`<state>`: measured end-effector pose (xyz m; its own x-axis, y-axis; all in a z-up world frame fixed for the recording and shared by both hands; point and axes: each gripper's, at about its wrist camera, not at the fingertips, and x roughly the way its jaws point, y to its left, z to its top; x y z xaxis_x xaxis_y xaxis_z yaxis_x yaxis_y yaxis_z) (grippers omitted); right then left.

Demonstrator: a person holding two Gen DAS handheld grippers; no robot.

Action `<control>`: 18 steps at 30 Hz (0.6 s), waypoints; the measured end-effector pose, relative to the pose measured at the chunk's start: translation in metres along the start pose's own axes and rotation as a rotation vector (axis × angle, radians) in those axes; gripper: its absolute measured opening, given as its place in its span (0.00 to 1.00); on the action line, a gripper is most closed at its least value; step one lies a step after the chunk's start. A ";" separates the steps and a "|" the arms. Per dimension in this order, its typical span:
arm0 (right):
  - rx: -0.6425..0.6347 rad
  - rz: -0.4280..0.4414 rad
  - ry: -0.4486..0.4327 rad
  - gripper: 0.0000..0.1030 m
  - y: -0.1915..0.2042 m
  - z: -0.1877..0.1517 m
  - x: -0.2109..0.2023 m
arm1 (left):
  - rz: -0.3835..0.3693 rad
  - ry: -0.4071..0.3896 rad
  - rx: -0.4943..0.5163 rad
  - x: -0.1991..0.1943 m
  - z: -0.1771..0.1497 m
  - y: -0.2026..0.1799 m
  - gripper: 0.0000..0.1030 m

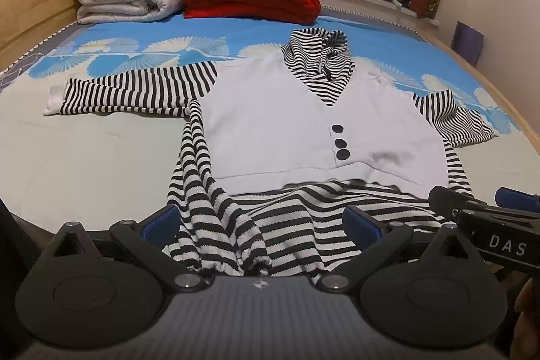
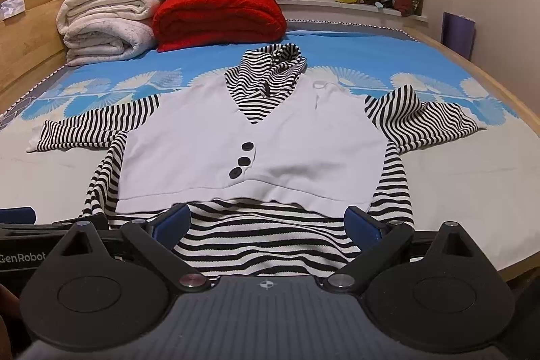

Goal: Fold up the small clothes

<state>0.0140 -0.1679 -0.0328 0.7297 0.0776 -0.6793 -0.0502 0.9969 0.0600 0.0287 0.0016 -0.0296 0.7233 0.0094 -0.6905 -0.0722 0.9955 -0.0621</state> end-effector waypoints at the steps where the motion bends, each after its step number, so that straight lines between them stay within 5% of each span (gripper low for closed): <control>1: 0.000 -0.001 0.001 0.94 -0.001 0.000 0.000 | 0.000 0.001 0.001 0.000 0.000 0.000 0.99; 18: -0.017 -0.025 0.014 0.94 -0.001 -0.003 0.005 | -0.007 0.006 0.005 0.003 -0.002 -0.004 0.99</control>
<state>0.0159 -0.1680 -0.0383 0.7213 0.0524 -0.6906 -0.0435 0.9986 0.0303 0.0297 -0.0023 -0.0323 0.7194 0.0018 -0.6945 -0.0638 0.9959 -0.0635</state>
